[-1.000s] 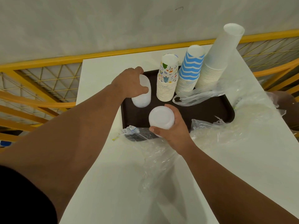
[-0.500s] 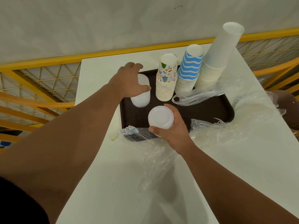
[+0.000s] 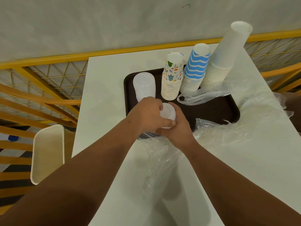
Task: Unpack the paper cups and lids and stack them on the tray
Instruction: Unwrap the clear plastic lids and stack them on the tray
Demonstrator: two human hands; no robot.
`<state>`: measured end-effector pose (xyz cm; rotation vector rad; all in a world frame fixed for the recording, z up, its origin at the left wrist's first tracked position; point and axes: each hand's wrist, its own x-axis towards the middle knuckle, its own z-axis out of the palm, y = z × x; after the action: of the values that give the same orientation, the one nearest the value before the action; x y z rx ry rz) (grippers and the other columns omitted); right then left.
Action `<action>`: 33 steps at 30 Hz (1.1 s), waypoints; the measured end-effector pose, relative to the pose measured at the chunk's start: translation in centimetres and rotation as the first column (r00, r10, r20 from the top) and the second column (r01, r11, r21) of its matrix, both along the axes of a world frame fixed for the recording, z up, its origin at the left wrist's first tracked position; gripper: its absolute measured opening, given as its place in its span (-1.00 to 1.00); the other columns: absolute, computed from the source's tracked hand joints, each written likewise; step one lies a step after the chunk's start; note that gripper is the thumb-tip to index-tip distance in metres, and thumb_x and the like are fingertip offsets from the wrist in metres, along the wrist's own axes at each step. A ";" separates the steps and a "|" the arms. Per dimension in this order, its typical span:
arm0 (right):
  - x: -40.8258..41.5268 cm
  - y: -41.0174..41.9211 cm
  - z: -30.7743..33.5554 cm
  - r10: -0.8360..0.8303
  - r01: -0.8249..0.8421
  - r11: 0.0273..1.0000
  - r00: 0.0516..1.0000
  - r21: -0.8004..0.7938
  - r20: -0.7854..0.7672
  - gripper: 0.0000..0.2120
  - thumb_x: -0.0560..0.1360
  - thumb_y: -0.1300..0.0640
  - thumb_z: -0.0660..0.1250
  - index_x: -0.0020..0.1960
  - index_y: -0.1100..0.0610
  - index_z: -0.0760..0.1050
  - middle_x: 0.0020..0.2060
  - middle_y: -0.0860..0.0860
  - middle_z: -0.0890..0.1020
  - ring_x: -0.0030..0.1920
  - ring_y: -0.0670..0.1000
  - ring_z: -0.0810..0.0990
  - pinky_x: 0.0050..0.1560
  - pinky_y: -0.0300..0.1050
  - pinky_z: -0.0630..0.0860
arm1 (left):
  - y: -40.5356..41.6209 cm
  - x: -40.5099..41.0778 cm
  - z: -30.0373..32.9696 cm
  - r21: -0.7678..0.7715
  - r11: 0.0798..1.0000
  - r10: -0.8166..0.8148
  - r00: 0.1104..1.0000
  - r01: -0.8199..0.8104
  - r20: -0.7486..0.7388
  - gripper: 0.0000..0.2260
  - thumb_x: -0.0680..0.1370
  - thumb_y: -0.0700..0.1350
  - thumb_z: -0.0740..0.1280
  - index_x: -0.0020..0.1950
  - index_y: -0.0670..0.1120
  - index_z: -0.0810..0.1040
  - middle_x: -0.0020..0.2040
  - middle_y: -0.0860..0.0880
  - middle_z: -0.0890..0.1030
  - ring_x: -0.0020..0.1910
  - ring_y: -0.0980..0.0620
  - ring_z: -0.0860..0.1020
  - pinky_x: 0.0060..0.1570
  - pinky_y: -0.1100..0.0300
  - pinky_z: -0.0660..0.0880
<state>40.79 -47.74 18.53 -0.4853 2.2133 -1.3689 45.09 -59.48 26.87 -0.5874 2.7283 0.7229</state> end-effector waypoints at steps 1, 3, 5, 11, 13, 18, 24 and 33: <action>0.0 -0.1 0.0 0.004 -0.003 1.000 1.000 0.020 -0.016 -0.13 0.28 0.03 0.61 0.46 -0.05 0.23 0.16 -0.21 0.37 0.18 -0.17 0.34 0.17 -0.32 0.31 | 0.0 0.0 0.0 -0.010 1.000 0.001 1.000 -0.001 0.000 -0.47 0.39 0.21 0.49 0.25 0.01 0.49 0.08 0.07 0.46 0.03 0.07 0.43 -0.08 0.27 0.36; 0.0 -0.3 -0.1 0.003 0.000 0.998 0.998 0.055 -0.058 -0.16 0.30 0.00 0.60 0.45 -0.04 0.24 0.20 -0.19 0.40 0.19 -0.17 0.35 0.21 -0.28 0.29 | 0.1 0.0 -0.1 -0.019 1.000 0.008 1.000 -0.008 -0.009 -0.48 0.39 0.18 0.50 0.26 0.02 0.48 0.13 0.04 0.50 0.02 0.07 0.43 -0.07 0.27 0.37; 0.0 -0.3 0.0 0.012 -0.006 0.997 0.997 0.083 -0.072 -0.20 0.33 0.00 0.58 0.46 -0.02 0.25 0.27 -0.12 0.44 0.23 -0.13 0.39 0.31 -0.21 0.32 | 0.1 0.0 -0.3 -0.011 1.000 0.010 1.000 -0.010 -0.027 -0.50 0.40 0.15 0.50 0.26 0.03 0.48 0.18 0.02 0.52 0.02 0.07 0.43 -0.06 0.28 0.39; -0.1 0.0 0.2 0.002 0.005 0.997 0.996 0.078 -0.086 -0.20 0.32 0.01 0.59 0.44 -0.02 0.26 0.25 -0.14 0.45 0.23 -0.10 0.42 0.35 -0.12 0.35 | -0.3 0.2 -0.6 0.081 0.996 0.037 0.995 -0.029 -0.096 -0.53 0.38 0.13 0.52 0.19 0.04 0.46 0.15 0.03 0.54 0.01 0.04 0.49 -0.10 0.26 0.45; -0.2 0.0 0.0 -0.014 0.019 0.998 0.996 0.056 -0.091 -0.20 0.31 -0.01 0.59 0.44 -0.04 0.26 0.16 -0.22 0.39 0.17 -0.18 0.37 0.26 -0.24 0.31 | -0.5 0.2 -0.6 0.123 0.992 0.052 0.992 -0.038 -0.112 -0.51 0.38 0.13 0.52 0.21 0.03 0.45 0.16 0.03 0.55 0.02 0.04 0.51 -0.08 0.22 0.50; -0.2 0.2 -0.5 -0.048 0.046 0.998 0.997 -0.045 -0.055 -0.26 0.24 0.04 0.64 0.28 -0.18 0.32 0.09 -0.28 0.48 0.05 -0.25 0.51 0.11 -0.43 0.37 | -1.0 0.3 0.0 0.031 1.000 0.009 0.984 -0.003 -0.177 -0.48 0.38 0.13 0.51 0.23 -0.02 0.44 0.08 -0.01 0.57 -0.05 0.05 0.49 -0.09 0.18 0.44; 0.0 0.4 -1.3 -0.077 0.072 0.996 0.994 -0.060 -0.083 -0.23 0.22 0.05 0.65 0.30 -0.14 0.32 0.16 -0.20 0.48 0.18 -0.17 0.44 0.22 -0.23 0.39 | -4.0 -1.6 2.5 -0.156 0.987 -0.015 0.935 -0.043 -0.353 -0.43 0.39 0.16 0.48 0.30 -0.03 0.41 0.10 -0.03 0.51 -0.01 0.02 0.41 -0.07 0.16 0.34; -0.3 0.4 -1.2 -0.032 0.034 0.999 0.994 0.017 -0.103 -0.17 0.27 0.02 0.63 0.40 -0.05 0.26 0.19 -0.20 0.38 0.23 -0.17 0.34 0.30 -0.21 0.28 | -8.7 -6.0 1.2 -0.192 0.981 -0.003 0.981 -0.034 -0.192 -0.42 0.44 0.07 0.46 0.40 -0.04 0.38 0.23 -0.13 0.48 0.22 -0.11 0.44 0.02 0.13 0.35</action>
<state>40.51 -47.33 17.31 -0.5260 2.3244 -1.3672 39.08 -68.17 28.11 -0.6102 2.9998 0.5451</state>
